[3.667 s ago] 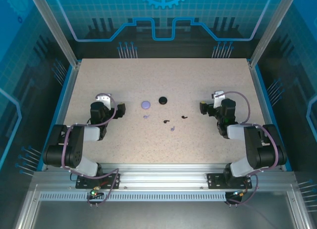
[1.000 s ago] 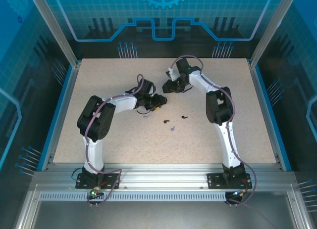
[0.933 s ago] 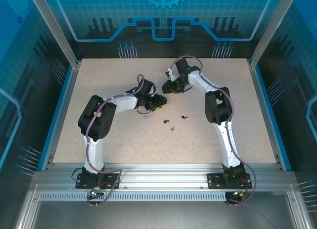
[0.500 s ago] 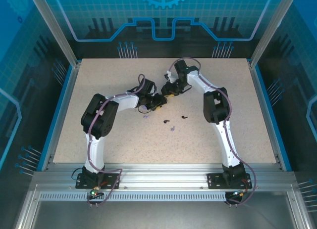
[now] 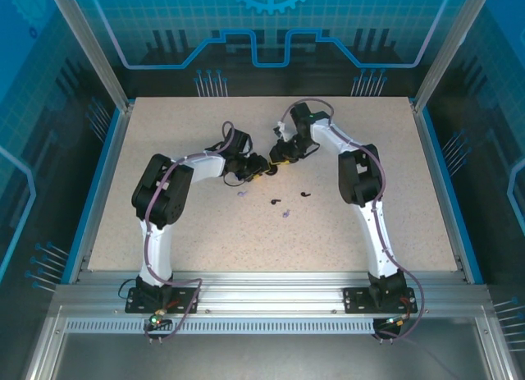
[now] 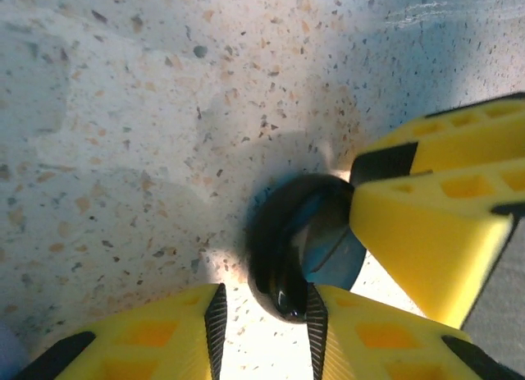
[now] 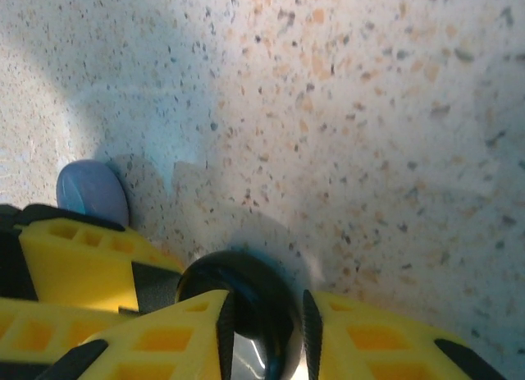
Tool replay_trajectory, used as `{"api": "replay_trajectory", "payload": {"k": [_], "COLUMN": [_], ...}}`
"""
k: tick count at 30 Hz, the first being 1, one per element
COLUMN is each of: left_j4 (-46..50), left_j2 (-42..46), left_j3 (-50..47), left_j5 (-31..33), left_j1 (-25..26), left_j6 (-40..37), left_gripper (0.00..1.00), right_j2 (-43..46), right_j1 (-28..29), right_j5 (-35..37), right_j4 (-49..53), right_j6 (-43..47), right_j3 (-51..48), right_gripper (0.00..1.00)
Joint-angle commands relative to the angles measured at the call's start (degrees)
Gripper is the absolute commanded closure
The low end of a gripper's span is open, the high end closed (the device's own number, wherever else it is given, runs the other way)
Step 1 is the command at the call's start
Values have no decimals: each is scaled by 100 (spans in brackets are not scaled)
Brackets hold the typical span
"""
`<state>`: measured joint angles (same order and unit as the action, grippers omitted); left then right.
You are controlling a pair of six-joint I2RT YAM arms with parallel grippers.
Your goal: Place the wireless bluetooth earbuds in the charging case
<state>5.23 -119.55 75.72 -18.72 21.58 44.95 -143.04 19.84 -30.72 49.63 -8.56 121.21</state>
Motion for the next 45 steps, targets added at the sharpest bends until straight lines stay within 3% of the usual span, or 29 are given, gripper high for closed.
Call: {"api": "replay_trajectory", "payload": {"k": [1,12,17,29,37,45], "left_j4": [65,-300,-175,250,410,572], "left_j2": [-172,-420,-377,-45,-227,-579], "left_j3": [155,336,406,382,881,1212], "left_j5": [-46,-671,-634,-428,-989,-1274], "left_j1": [-31,-40,-40,-260,-445,-428], "left_j6": [-56,93,67,-357,-944,-997], "left_gripper": [68,69,69,58,49,48], "right_j2": [368,1023,1352,1865,2453,2315], "right_j1": [-2,-66,-172,-215,-199,-86], "right_j5": [115,184,119,210,154,143], "right_j4": [85,-470,-731,-1081,-2231,-2499], "right_j6": [43,-233,-325,-610,-1612,-1899], "right_j3": [-347,-1413,-1779,-2363,-3565,-3611], "right_gripper": [70,69,68,63,63,66]}}
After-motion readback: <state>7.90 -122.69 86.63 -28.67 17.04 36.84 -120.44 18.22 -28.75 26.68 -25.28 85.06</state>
